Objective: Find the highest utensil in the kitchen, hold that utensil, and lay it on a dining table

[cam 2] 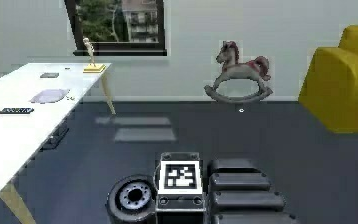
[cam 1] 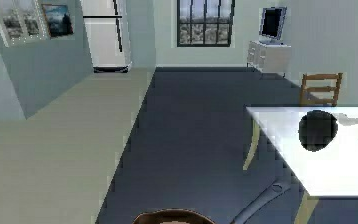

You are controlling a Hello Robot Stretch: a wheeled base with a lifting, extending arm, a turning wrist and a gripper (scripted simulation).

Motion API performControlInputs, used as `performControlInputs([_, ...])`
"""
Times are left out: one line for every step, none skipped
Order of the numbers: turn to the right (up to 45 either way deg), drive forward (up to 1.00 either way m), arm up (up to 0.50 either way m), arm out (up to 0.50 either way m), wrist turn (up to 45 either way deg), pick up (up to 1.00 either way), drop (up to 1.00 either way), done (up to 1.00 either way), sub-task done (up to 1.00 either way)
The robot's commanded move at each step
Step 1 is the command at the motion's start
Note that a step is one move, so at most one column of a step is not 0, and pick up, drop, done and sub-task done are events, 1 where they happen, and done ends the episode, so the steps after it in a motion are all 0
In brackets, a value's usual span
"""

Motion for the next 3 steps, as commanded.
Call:
performControlInputs([0.0, 1.00, 0.00, 0.00, 0.0, 0.00, 0.00, 0.00, 0.00])
performControlInputs([12.0, 0.00, 0.00, 0.00, 0.0, 0.00, 0.00, 0.00, 0.00])
performControlInputs([0.0, 0.15, 0.00, 0.00, 0.0, 0.00, 0.00, 0.00, 0.00])
